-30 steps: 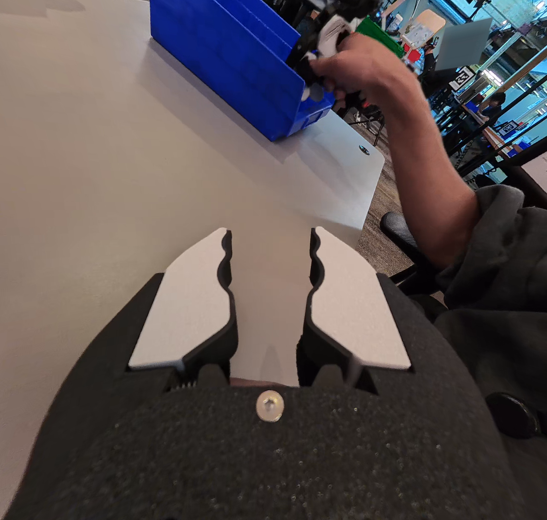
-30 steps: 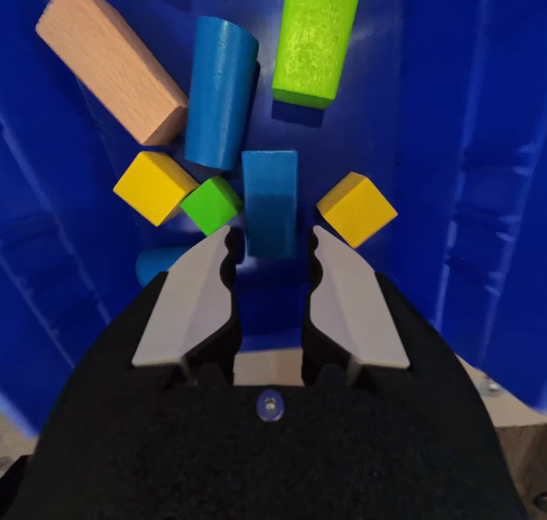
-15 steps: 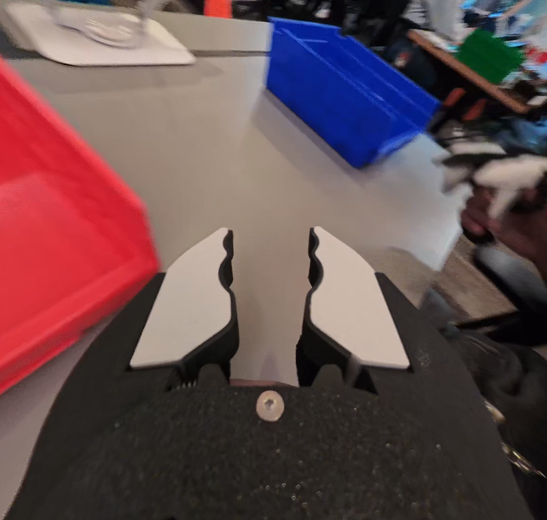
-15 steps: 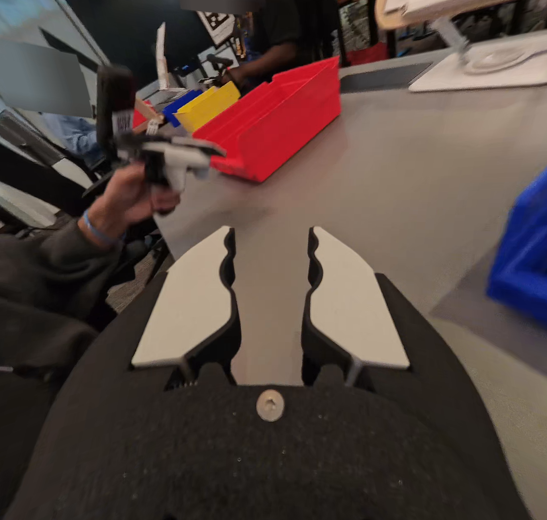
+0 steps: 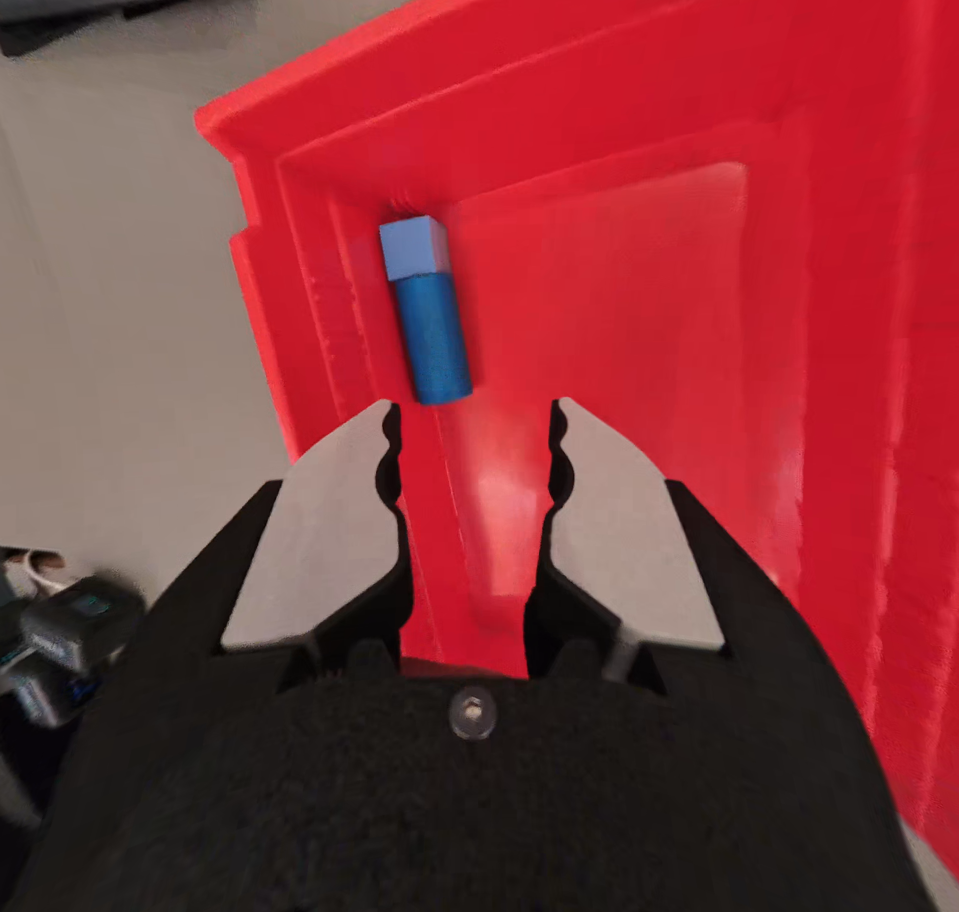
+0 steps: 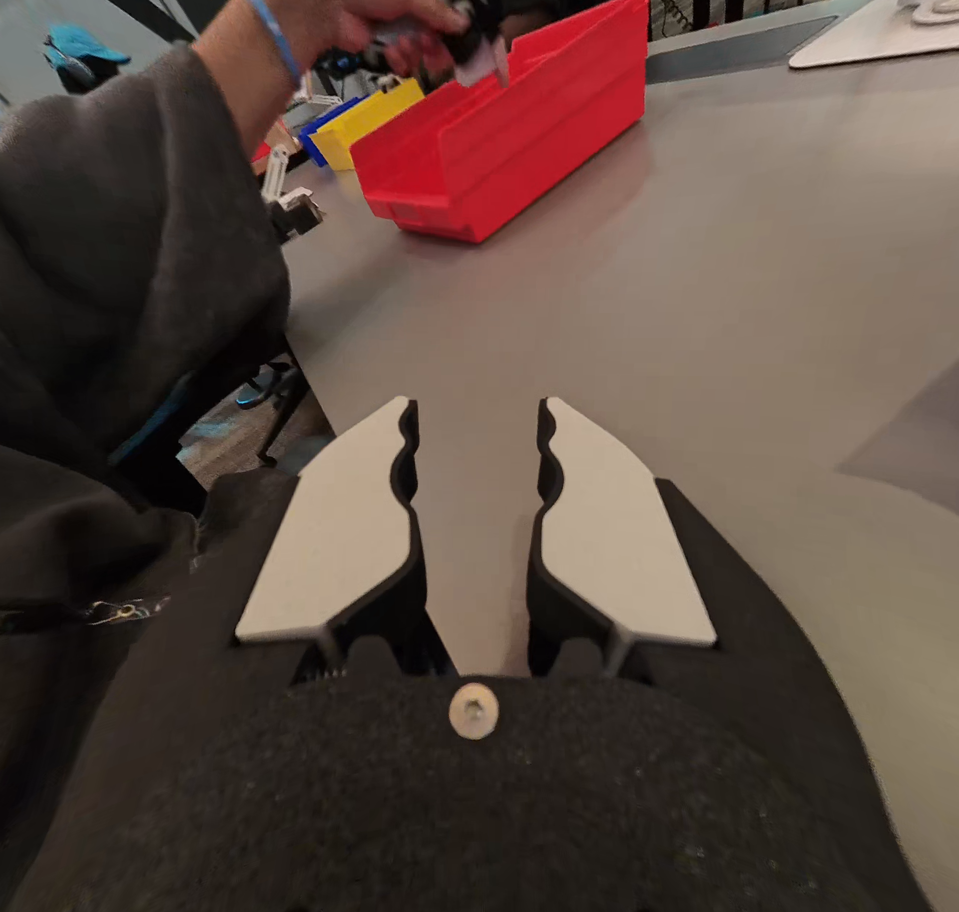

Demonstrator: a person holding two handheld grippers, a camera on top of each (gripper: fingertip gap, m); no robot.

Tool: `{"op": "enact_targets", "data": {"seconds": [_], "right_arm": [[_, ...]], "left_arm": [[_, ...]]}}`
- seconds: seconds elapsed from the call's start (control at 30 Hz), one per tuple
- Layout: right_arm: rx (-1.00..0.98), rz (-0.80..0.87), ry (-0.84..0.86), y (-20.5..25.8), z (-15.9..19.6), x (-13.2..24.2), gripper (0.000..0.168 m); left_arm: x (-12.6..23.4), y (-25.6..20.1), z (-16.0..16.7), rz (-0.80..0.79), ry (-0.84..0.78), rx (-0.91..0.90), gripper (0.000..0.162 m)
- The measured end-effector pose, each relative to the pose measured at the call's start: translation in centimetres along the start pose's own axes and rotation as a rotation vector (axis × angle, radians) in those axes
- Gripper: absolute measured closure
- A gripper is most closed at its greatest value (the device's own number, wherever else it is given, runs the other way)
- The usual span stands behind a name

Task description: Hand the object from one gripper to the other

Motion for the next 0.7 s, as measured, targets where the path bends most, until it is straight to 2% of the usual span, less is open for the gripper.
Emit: {"op": "enact_targets", "data": {"seconds": [0.2,0.4,0.43,0.5,0.57,0.6,0.67,0.7], "right_arm": [[0.027,0.004,-0.012,0.2,-0.3,0.4,0.126],[0.016,-0.003,0.004,0.1,0.0,0.2,0.125],[0.02,-0.001,0.001,0.1,0.0,0.2,0.125],[0.03,0.009,0.012,0.0,0.2,0.1,0.125],[0.029,0.011,0.031,0.0,0.4,0.0,0.125],[0.028,0.003,0.029,0.2,0.4,0.0,0.125],[0.029,-0.009,0.02,0.4,0.3,0.0,0.125],[0.028,-0.011,0.025,0.4,0.4,-0.1,0.125]], "left_arm": [[-4.0,0.7,-1.6,-0.091,0.16,0.011,0.107],[-6.3,1.4,-1.6,-0.135,0.2,0.053,0.108],[-6.6,1.7,-1.5,-0.146,0.201,0.059,0.116],[-7.2,1.5,-1.3,-0.124,0.208,0.071,0.118],[-7.7,1.1,-1.2,-0.101,0.212,0.068,0.109],[-7.8,0.9,-1.2,-0.078,0.21,0.08,0.111],[-7.9,-0.1,-1.3,0.022,0.202,0.124,0.127],[-7.9,-0.2,-1.3,0.05,0.196,0.138,0.126]]}}
Point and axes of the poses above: each gripper's, where its closed fingertips meet, x back along the fingers, z out of its underside, y = z × x across the jaws, the point moved 1 cm from there along x, back along the fingers, and after that the axes turned 4 degrees about y, right-handed, at the moved point
